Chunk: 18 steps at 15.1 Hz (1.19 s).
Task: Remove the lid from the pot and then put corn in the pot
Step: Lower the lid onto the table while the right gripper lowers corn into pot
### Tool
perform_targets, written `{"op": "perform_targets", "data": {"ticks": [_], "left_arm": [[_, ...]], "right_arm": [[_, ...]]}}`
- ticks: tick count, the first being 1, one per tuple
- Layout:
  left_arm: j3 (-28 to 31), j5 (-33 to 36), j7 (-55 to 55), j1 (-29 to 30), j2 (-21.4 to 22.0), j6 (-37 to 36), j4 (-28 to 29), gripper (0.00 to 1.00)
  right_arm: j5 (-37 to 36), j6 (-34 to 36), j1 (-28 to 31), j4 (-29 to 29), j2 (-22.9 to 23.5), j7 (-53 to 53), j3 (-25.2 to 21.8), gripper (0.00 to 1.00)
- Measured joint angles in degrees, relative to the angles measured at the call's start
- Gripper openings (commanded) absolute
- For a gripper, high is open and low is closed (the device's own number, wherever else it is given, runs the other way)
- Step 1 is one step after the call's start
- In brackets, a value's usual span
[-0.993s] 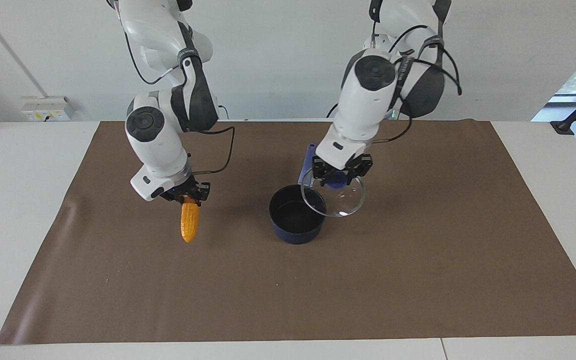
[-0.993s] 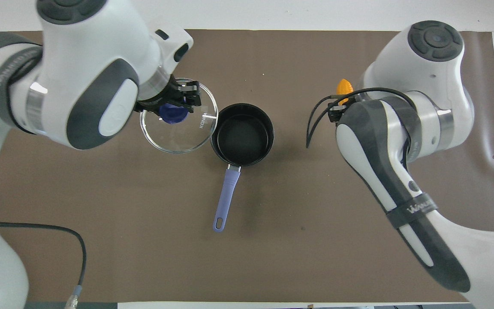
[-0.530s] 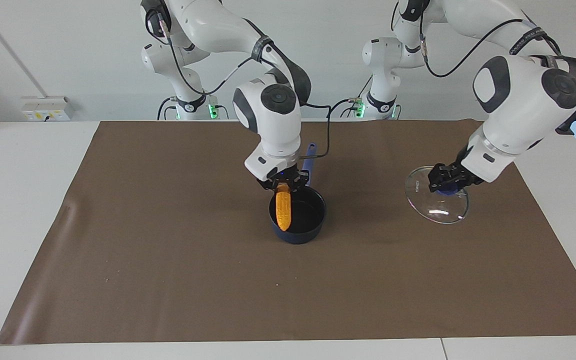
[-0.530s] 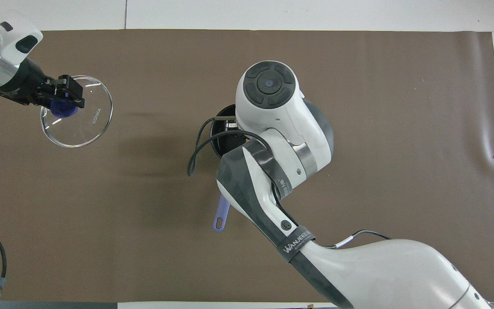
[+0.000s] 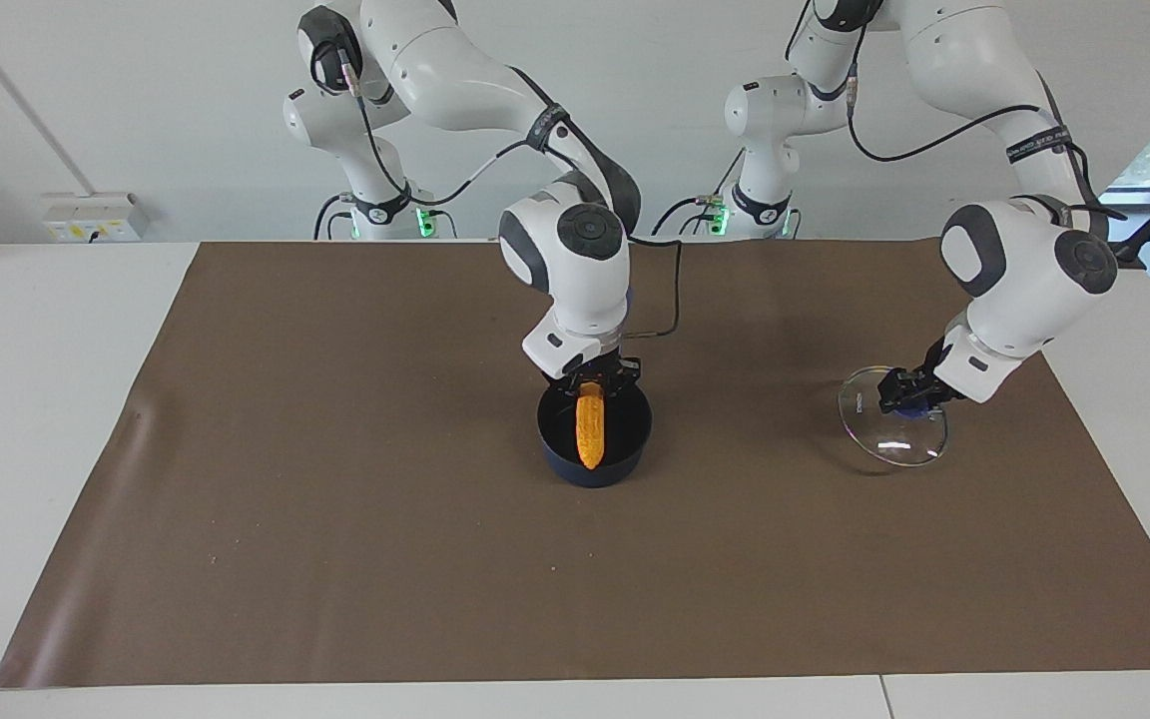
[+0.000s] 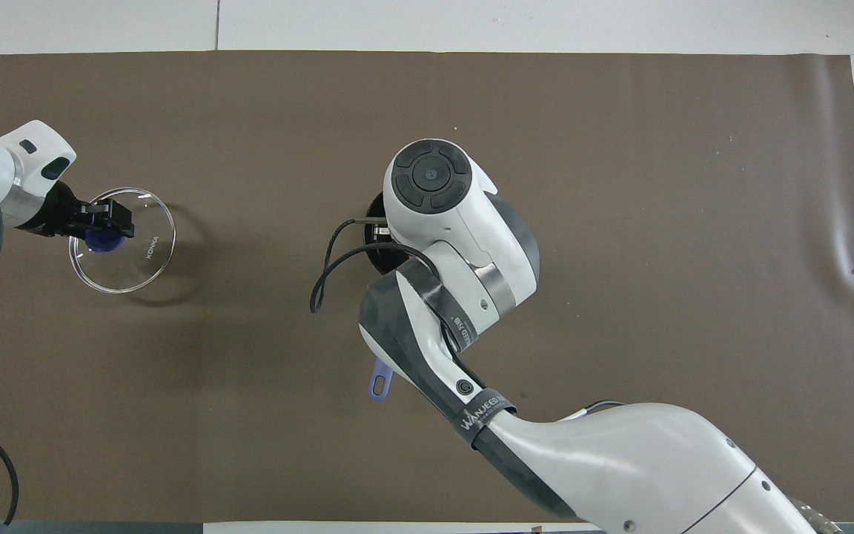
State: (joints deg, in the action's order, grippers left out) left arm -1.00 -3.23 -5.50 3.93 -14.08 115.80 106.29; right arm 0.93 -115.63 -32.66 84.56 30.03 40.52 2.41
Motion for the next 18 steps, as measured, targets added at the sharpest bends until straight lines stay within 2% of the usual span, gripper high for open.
{"op": "perform_targets", "data": {"ticks": [6, 7, 8, 9, 12, 15, 17, 18], "left_arm": [[-0.11, 0.81, -0.74, 0.09, -0.14, 7.31, 3.91, 0.0], [-0.09, 1.02, -1.17, 0.14, -0.3, 7.99, 4.27, 0.0], [-0.04, 1.13, -2.05, 0.27, -0.52, 8.55, 4.48, 0.0], [0.03, 1.16, -3.34, 0.4, -0.82, 9.05, 4.54, 0.0], [0.02, 1.17, -5.51, 0.8, -2.07, 10.56, 4.56, 0.0], [-0.03, 1.19, -7.11, 0.83, -2.71, 10.84, 4.5, 0.0], [-0.09, 1.19, -8.03, 0.83, -2.71, 11.01, 4.5, 0.99], [-0.13, 1.19, -8.5, 0.83, -2.71, 11.1, 4.5, 1.0]], "right_arm": [[0.07, -1.52, -0.1, 2.84, -0.58, 0.69, 0.16, 0.0], [0.07, -1.67, -0.08, 3.14, -0.59, 0.7, 0.15, 0.06], [0.07, -1.75, -0.08, 3.31, -0.59, 0.7, 0.14, 0.62], [0.07, -1.79, -0.05, 3.36, -0.59, 0.72, 0.12, 1.0], [0.07, -1.89, 0.02, 2.9, -0.75, 0.75, 0.03, 1.0], [-0.22, 0.85, 0.67, -0.2, -1.31, 0.75, -0.36, 1.0], [-0.88, 2.73, 2.81, -2.42, -1.98, -0.98, -0.86, 1.0], [-1.18, 3.68, 4.99, -3.2, -2.54, -4.48, -1.0, 1.0]]}}
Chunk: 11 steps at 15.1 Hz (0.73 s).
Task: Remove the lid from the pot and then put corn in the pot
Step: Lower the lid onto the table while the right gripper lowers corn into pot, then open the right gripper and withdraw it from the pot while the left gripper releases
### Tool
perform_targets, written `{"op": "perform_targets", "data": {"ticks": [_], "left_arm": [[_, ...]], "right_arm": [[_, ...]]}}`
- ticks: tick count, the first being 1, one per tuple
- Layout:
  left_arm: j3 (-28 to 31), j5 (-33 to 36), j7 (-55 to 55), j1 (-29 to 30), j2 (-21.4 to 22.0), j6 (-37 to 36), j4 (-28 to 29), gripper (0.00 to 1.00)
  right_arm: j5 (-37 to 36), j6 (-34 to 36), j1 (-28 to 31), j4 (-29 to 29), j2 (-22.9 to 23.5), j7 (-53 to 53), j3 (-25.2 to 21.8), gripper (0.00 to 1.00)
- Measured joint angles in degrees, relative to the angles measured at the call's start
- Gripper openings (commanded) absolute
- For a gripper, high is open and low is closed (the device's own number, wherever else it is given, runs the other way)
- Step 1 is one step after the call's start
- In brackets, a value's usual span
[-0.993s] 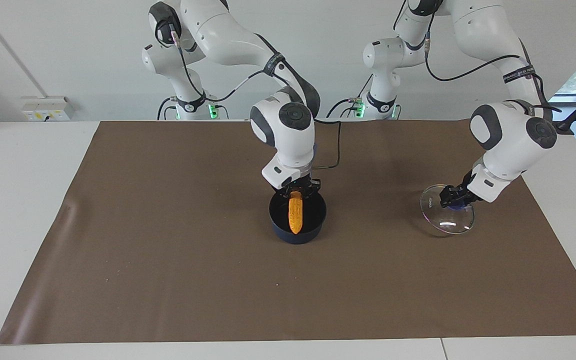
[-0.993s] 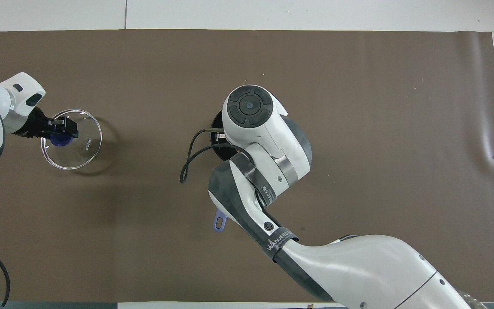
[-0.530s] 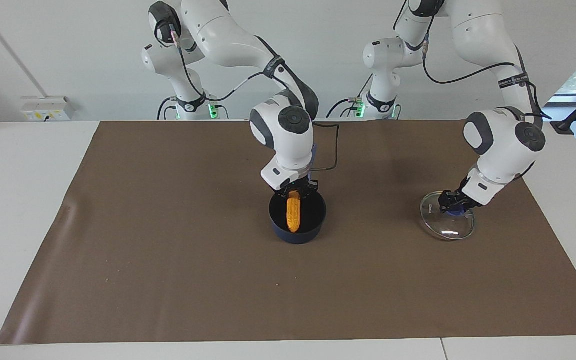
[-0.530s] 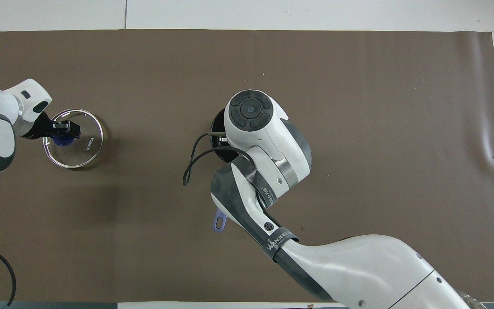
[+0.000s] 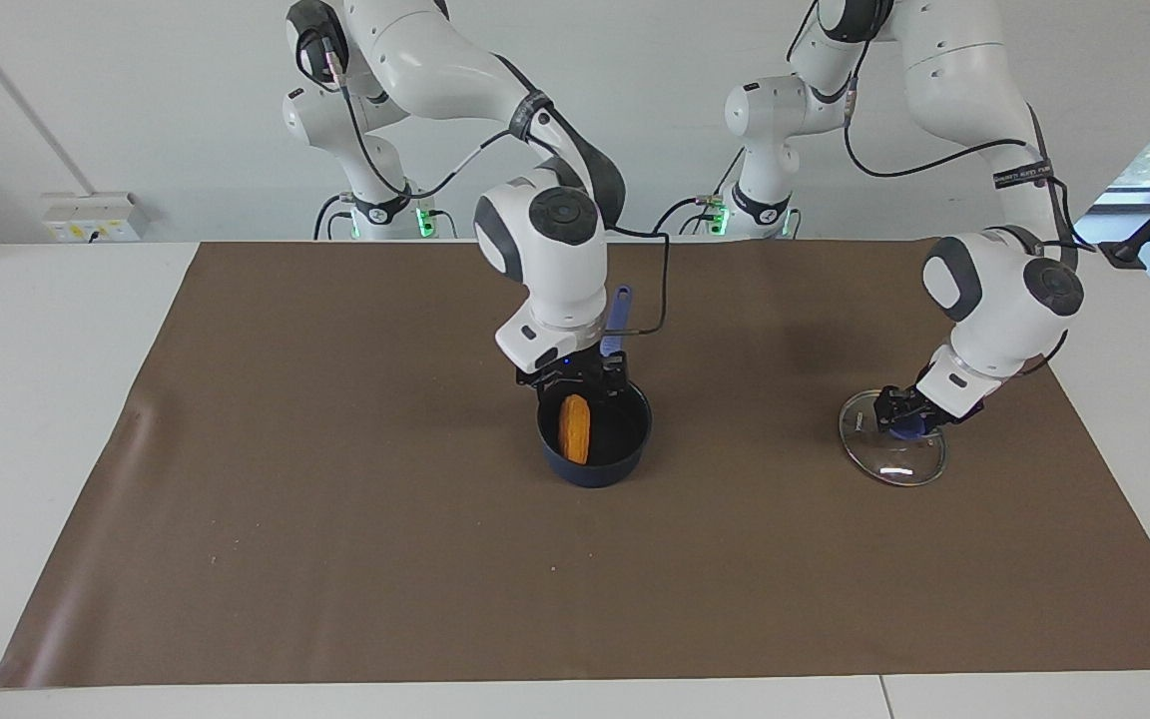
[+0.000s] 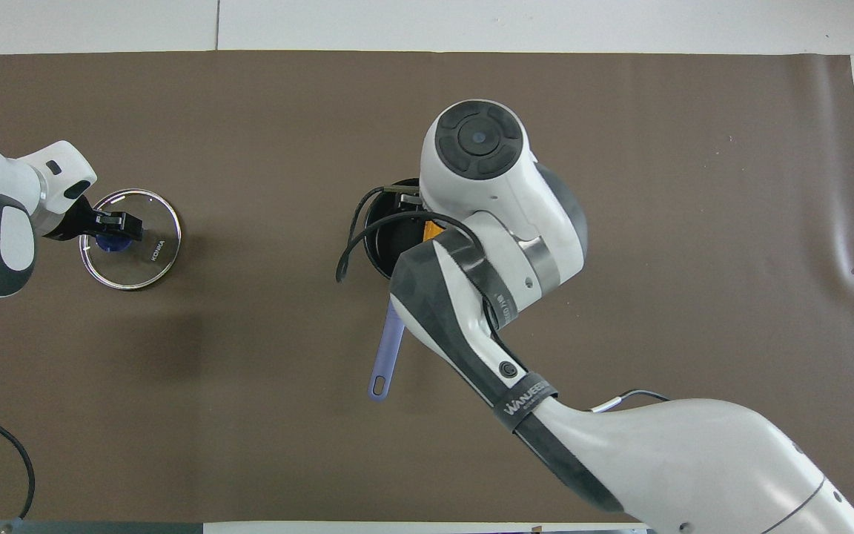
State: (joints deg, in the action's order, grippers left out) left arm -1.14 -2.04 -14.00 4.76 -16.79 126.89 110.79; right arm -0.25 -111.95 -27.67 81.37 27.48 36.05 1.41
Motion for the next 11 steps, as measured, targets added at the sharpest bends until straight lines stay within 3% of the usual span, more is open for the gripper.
{"op": "perform_targets", "data": {"ticks": [6, 11], "left_arm": [[-0.9, 0.0, -0.12, -0.51, 1.57, -2.32, -3.41, 1.0], [-1.27, 0.02, 9.03, -4.04, 7.65, -28.54, -18.88, 1.0]], "right_arm": [[-0.1, 14.14, 15.33, -1.89, -8.37, -20.6, -0.38, 1.0], [-0.18, 23.93, 21.13, -1.04, -17.36, -26.83, -1.33, 1.0]]}}
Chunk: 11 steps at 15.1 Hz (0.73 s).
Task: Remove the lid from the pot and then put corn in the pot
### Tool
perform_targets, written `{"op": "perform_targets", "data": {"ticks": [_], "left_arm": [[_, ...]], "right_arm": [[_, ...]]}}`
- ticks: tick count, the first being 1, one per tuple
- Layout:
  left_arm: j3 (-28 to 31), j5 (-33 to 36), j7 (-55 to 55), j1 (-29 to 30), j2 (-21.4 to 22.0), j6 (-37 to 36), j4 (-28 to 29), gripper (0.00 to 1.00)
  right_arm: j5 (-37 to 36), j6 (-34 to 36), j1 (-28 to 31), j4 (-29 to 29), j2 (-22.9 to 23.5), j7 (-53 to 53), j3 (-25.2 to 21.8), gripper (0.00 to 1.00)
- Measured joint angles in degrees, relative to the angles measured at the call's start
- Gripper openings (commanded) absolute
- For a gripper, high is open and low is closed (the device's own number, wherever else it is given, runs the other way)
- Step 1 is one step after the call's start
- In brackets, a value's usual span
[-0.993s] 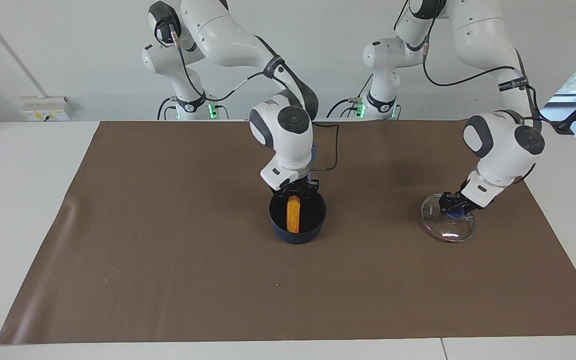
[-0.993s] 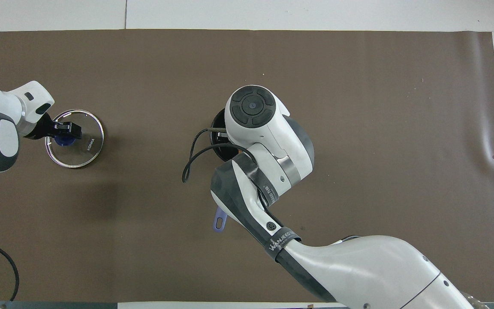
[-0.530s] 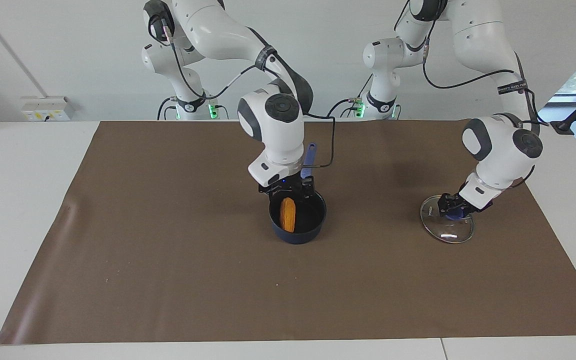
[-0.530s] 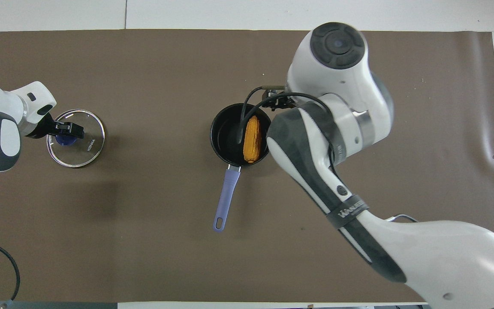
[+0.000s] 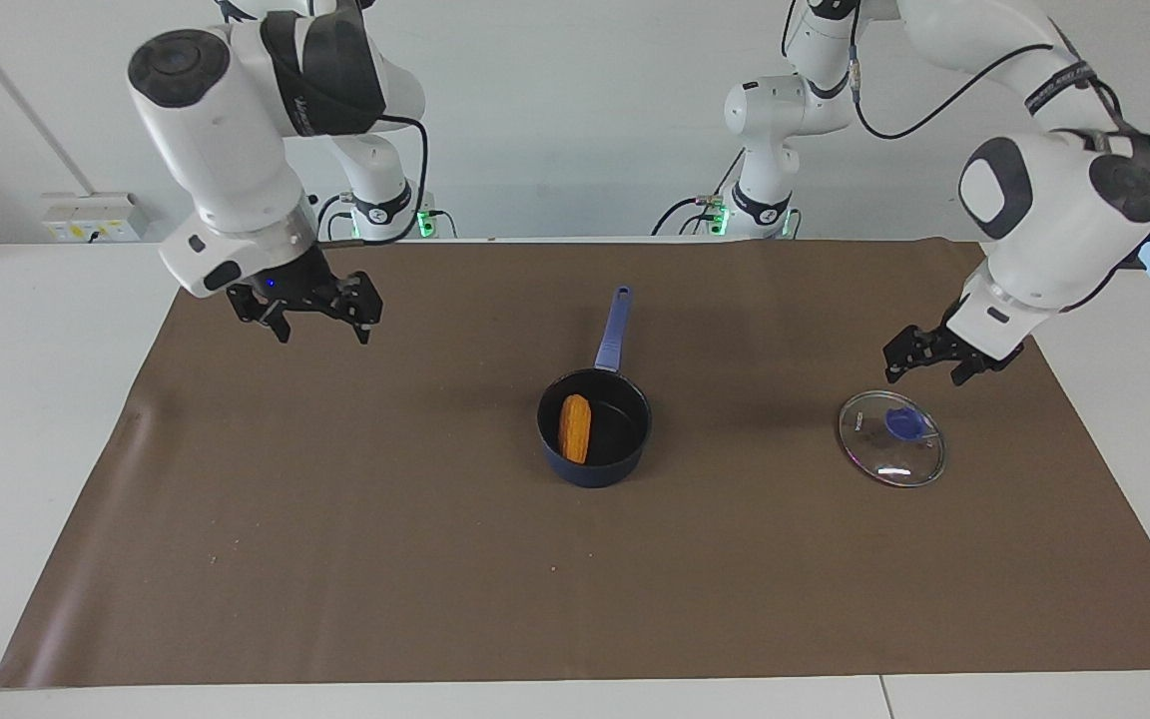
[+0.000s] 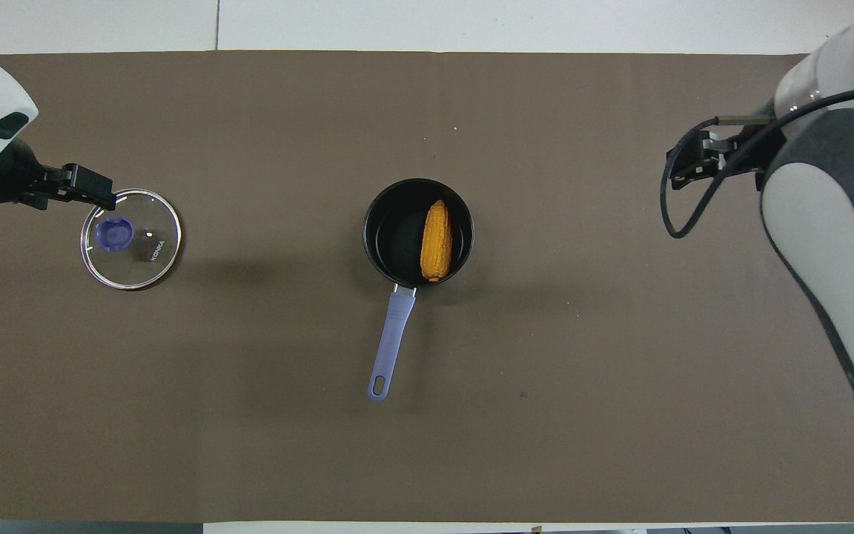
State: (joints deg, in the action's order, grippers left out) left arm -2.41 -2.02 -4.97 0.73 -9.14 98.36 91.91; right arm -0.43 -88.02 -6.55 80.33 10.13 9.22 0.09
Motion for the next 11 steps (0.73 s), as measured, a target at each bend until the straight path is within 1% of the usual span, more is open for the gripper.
{"op": "perform_targets", "data": {"ticks": [1, 3, 4, 6, 8, 11], "left_arm": [[-0.01, 0.02, 0.63, -0.43, 1.79, -2.81, -1.03, 1.0], [-0.04, 0.03, 1.25, -0.59, 5.31, -7.12, -0.65, 1.0], [0.0, 0.04, 1.71, -0.59, 6.86, -8.89, 0.17, 1.0], [0.0, 0.04, 2.89, -0.65, 9.3, -9.99, 2.85, 1.0], [-0.01, 0.04, 4.19, -1.19, 10.63, -9.8, 5.38, 1.0], [0.02, 0.04, 5.0, -1.86, 10.68, -9.03, 5.35, 1.0]], "right_arm": [[-0.13, 1.37, 0.95, 0.93, -1.65, -1.1, -0.12, 1.0], [-0.8, 2.62, 2.85, 4.07, -4.33, -4.77, -0.99, 1.0], [-0.84, 2.62, 4.48, 5.8, -5.15, -8.32, -1.44, 1.0], [-0.8, 2.44, 7.55, 7.7, -5.56, -13.9, -2.05, 1.0], [-0.69, 2.32, 8.18, 8.52, -5.93, -15.58, -2.48, 1.0], [-0.71, 0.13, 5.89, 11.48, -8.89, -14.83, -2.34, 1.0]]}}
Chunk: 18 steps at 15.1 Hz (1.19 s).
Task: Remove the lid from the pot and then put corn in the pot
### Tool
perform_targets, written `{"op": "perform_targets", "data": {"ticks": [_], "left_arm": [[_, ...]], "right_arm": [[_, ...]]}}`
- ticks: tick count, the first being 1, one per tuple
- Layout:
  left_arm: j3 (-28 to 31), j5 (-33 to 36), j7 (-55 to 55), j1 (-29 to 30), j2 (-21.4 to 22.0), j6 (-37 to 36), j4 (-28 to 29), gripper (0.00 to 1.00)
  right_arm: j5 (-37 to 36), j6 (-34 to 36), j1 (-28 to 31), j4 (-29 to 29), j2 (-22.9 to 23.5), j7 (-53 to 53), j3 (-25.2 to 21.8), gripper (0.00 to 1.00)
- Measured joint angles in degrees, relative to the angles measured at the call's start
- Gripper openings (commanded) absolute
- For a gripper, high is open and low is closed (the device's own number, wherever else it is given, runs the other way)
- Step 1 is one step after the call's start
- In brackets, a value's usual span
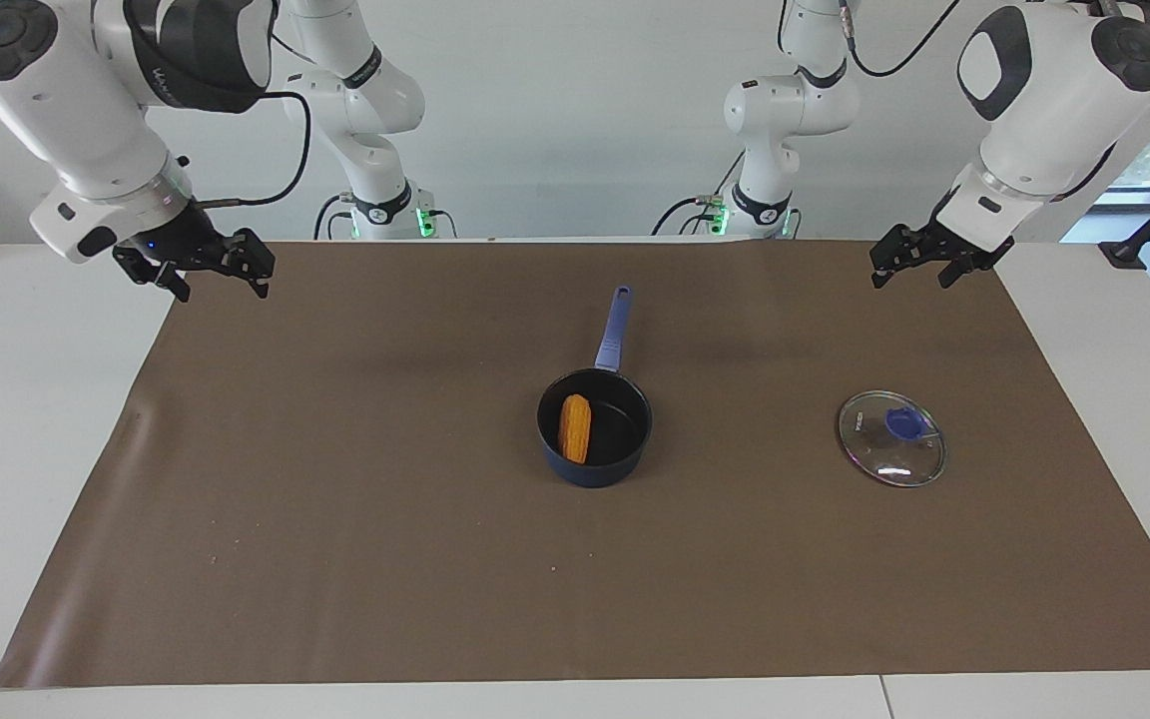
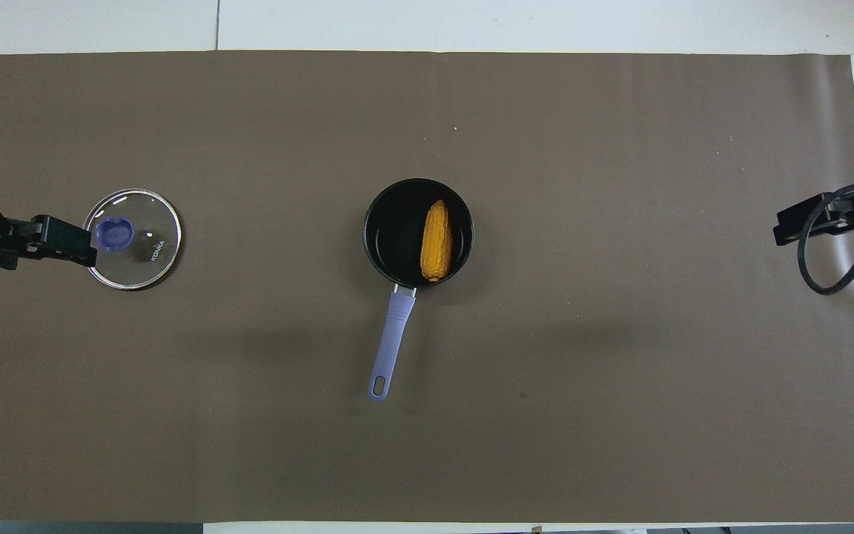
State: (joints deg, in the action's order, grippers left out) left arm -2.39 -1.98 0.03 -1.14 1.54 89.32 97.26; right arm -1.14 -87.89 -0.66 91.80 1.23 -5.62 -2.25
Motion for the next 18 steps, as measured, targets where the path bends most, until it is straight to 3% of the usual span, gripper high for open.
{"op": "perform_targets", "data": {"ticks": [4, 18], "left_arm": [[-0.01, 2.28, 0.23, -0.76, -0.11, 0.0, -1.31, 1.0], [0.17, 0.88, 0.9, -0.79, -0.36, 1.22, -1.45, 1.0]], "right_arm": [[-0.22, -3.18, 0.26, 4.91, -3.47, 0.18, -0.36, 1.0], [-0.52, -3.5, 0.28, 4.08, -2.37, 0.22, -1.4, 1.0]]}}
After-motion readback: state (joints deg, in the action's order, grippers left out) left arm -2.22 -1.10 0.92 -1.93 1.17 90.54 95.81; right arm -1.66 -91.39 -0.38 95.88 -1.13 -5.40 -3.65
